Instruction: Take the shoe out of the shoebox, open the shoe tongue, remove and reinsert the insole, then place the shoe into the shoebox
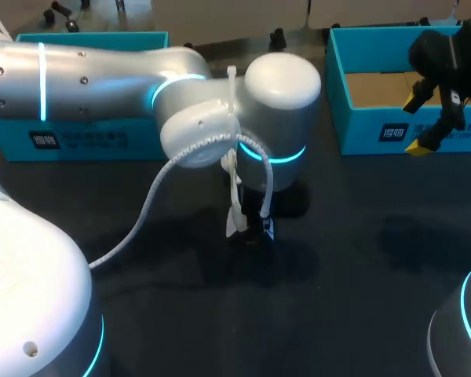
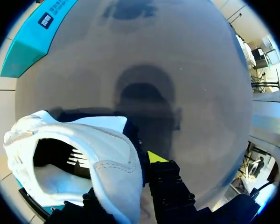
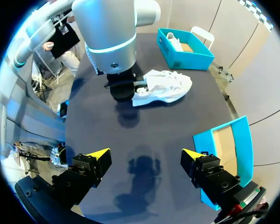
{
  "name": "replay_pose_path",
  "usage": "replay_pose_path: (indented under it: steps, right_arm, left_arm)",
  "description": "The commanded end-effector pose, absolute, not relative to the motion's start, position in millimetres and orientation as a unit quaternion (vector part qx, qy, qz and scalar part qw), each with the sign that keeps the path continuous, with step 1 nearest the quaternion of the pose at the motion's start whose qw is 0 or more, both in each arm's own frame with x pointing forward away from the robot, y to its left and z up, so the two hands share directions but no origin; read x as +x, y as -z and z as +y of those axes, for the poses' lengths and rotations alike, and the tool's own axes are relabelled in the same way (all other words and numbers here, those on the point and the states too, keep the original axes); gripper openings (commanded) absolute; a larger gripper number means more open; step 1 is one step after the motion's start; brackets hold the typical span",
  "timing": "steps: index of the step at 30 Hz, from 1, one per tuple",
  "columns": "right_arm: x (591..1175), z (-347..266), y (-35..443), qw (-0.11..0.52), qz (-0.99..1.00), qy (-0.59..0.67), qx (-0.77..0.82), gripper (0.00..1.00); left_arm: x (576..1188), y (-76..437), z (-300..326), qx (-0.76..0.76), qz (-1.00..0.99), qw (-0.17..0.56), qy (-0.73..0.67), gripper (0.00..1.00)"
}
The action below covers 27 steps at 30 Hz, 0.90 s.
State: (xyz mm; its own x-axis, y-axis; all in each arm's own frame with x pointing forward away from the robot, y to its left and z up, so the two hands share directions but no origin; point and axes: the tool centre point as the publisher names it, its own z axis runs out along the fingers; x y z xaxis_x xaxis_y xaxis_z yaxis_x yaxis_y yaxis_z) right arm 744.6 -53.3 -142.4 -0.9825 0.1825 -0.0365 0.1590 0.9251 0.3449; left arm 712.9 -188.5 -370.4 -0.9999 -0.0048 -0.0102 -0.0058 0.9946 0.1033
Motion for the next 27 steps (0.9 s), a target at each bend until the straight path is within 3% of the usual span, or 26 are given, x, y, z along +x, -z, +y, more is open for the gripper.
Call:
replay_pose_path:
  steps: [1, 27]
  right_arm:
    - [746, -52, 143, 0.033, 0.981, -0.172, 0.087, 1.0]
    - [746, -52, 143, 0.033, 0.981, -0.172, 0.087, 1.0]
  left_arm:
    - [717, 325, -185, -0.001, 0.998, 0.001, -0.06, 0.0]
    - [746, 194, -184, 0.033, 0.999, -0.029, -0.023, 0.0]
